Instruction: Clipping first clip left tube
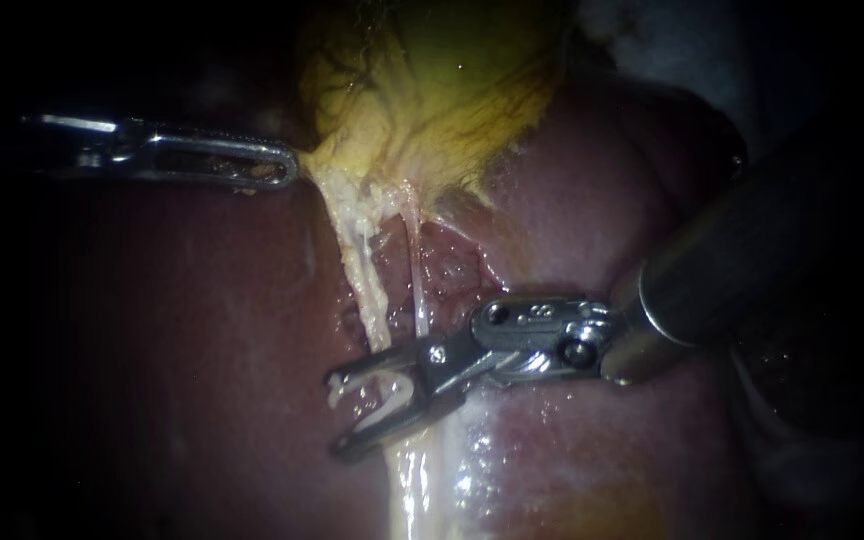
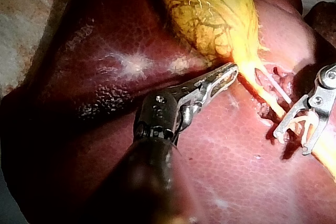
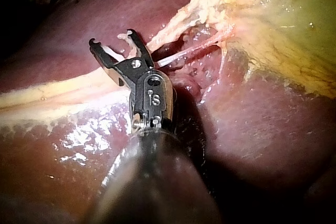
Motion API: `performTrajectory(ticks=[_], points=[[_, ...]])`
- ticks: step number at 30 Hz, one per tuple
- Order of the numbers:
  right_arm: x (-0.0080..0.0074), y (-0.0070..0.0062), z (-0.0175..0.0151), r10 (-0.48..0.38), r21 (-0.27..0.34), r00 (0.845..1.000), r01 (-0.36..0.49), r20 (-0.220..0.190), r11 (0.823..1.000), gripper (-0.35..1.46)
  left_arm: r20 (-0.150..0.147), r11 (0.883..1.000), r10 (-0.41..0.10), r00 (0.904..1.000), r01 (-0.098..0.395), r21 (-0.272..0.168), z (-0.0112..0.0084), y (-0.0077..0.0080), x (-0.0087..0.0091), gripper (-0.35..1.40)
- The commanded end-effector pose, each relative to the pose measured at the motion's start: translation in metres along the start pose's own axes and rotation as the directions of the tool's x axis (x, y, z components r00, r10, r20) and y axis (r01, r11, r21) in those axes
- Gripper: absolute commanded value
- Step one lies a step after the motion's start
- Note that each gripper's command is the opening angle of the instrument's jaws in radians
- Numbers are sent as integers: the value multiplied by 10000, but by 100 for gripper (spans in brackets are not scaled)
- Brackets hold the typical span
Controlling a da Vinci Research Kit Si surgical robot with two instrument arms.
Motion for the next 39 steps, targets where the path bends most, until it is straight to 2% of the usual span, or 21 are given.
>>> performTrajectory(ticks=[1, 4, 9, 12, 16, 23, 34, 36, 39], points=[[1, -1, -1, 6, 10, 10000, -6, -44, 10000, 44, 1, 10000, -1, 10000, 1, 0, 0, 0, 0, -35], [6, -7, -6, 36, 97, 9999, -35, -160, 9999, 46, 1, 10000, -1, 10000, 1, 0, 0, 0, 0, -35], [24, -21, -28, 151, 292, 9995, -143, -292, 9995, 45, 1, 10000, -1, 10000, 1, 1, 0, 0, 0, -35], [30, -24, -47, 206, 373, 9993, -194, -306, 9991, 47, 1, 10000, -1, 10000, 1, 1, 0, 0, 0, -35], [28, -22, -69, 341, 483, 9990, -327, -283, 9983, 47, 0, 10000, -1, 10000, 1, 2, 0, 0, 0, -35], [12, 2, -80, 617, 497, 9978, -605, -231, 9969, 47, 1, 10000, -1, 10000, 1, 1, 0, 0, 0, -35], [-27, 44, -70, 852, 363, 9963, -846, -147, 9958, 48, 1, 10000, -2, 10000, 2, -1, 0, -1, 0, -35], [-32, 51, -69, 825, 373, 9964, -818, -192, 9960, 48, 1, 10000, -2, 10000, 2, -1, 0, -1, 0, -35], [-35, 62, -68, 861, 561, 9944, -827, -609, 9950, 49, 1, 10000, -2, 10000, 2, -1, 0, -1, 0, -35]])
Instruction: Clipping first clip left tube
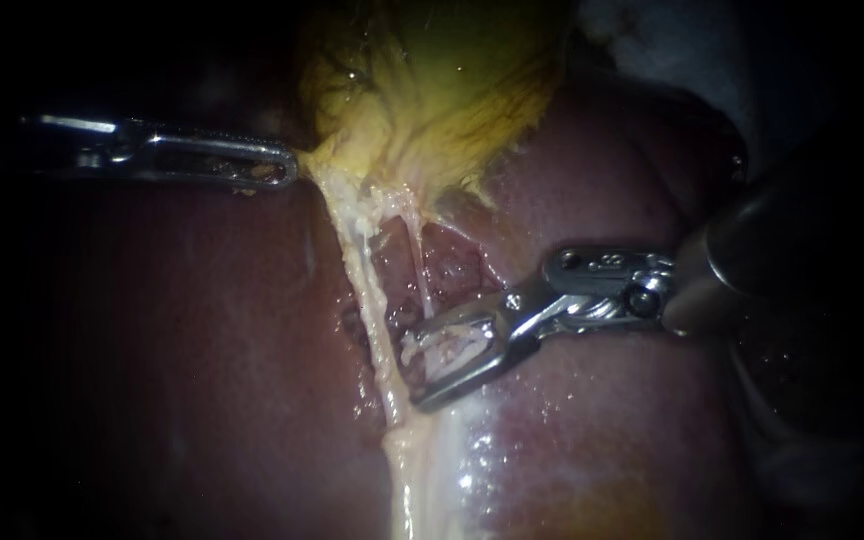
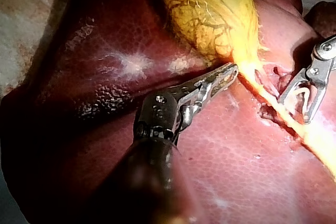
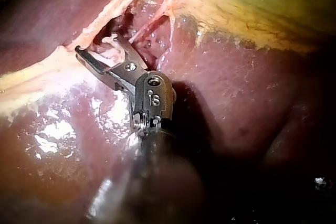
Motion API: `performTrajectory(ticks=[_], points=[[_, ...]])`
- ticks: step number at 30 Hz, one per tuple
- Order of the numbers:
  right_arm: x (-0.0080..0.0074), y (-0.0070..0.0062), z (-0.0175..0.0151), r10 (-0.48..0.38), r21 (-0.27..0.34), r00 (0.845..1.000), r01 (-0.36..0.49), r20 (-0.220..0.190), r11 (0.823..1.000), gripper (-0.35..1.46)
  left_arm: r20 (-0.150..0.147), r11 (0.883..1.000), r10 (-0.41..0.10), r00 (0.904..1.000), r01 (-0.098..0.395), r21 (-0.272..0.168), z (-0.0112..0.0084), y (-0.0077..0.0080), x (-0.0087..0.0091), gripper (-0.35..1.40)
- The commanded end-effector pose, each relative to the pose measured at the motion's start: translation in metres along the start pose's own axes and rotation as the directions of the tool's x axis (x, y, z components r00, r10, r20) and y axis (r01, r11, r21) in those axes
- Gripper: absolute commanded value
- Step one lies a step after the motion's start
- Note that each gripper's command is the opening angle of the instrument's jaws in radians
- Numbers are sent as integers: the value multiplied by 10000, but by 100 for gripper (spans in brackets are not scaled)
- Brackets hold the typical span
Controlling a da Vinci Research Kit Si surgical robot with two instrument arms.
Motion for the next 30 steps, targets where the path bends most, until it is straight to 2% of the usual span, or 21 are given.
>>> performTrajectory(ticks=[1, 5, 10, 13, 19, 24, 30], points=[[0, 3, 1, 38, 115, 9998, -35, -202, 9999, 49, 0, 10000, 0, 10000, 0, -2, 0, 0, 0, -35], [0, 15, 9, 336, 977, 9955, -249, -882, 9949, 50, 0, 10000, 0, 10000, 0, -2, 0, 0, 0, -35], [4, 18, 24, 450, 1799, 9892, -194, -1392, 9835, 51, 0, 10000, 0, 10000, 0, -2, 0, 0, 0, -35], [7, 13, 33, 434, 2230, 9870, -78, -1550, 9748, 52, 0, 10000, 0, 10000, 0, -1, 0, 0, 0, -35], [10, -8, 47, 481, 2921, 9805, 99, -1907, 9563, 52, 0, 10000, 1, 10000, -1, -2, 0, 0, 0, -35], [9, -27, 55, 436, 3219, 9837, 151, -1742, 9466, 52, 0, 10000, 1, 10000, -1, -2, 0, 0, 0, -35], [9, -36, 59, 402, 3369, 9856, 176, -1640, 9414, 47, 0, 10000, 1, 10000, -1, -2, 0, 0, 0, -35]])
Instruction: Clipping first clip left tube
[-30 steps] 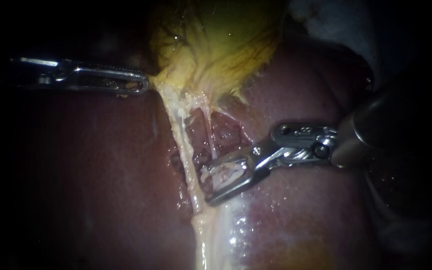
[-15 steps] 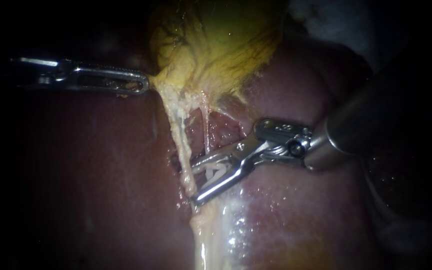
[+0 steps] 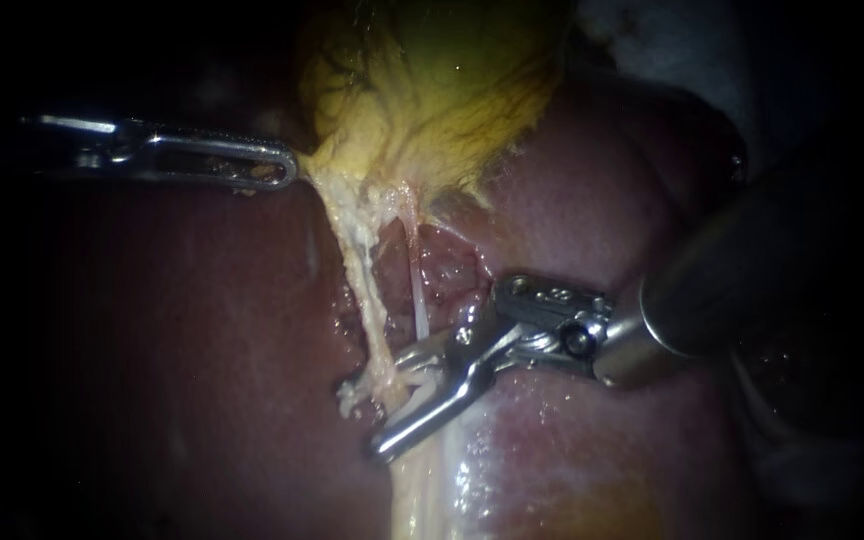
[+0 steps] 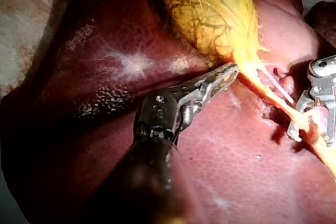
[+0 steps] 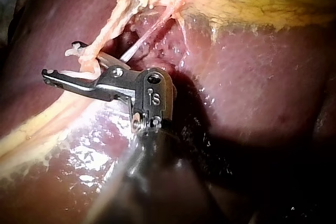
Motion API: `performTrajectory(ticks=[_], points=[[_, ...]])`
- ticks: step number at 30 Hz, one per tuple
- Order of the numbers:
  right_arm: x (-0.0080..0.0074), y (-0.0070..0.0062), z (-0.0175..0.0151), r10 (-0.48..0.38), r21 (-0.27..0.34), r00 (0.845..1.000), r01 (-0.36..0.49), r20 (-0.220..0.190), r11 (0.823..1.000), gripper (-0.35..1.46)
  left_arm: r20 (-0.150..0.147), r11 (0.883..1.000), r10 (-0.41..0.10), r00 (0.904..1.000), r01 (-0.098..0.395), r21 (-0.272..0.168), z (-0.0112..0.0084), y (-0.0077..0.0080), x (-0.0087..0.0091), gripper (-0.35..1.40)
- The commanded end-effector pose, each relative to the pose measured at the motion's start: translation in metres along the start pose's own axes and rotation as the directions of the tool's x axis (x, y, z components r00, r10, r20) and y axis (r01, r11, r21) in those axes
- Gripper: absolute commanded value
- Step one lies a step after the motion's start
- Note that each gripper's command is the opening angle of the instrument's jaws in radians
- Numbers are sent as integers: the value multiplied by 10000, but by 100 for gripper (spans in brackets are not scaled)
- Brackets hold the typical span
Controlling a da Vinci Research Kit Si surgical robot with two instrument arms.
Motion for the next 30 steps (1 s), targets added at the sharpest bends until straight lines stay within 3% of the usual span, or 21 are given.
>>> performTrajectory(ticks=[1, 5, 12, 16, 30], points=[[0, -1, 0, 4, 8, 10000, -4, 7, 10000, 44, -1, 10000, 1, 10000, -1, 2, 0, 0, 0, -35], [1, -1, 0, 8, 9, 10000, -8, 4, 10000, 25, -1, 10000, 2, 10000, -2, 2, 0, 0, 0, -35], [1, -2, -1, 310, 14, 9995, -310, 0, 9995, -35, -1, 10000, 2, 10000, -2, 4, 0, 0, 0, -35], [2, -1, -2, 723, 9, 9974, -723, -5, 9974, -35, -1, 10000, 3, 10000, -3, 3, 0, 0, 0, -35], [1, 0, -3, 957, 27, 9954, -957, 12, 9954, -35, -1, 10000, 3, 10000, -3, 4, 0, 0, 0, -35]])
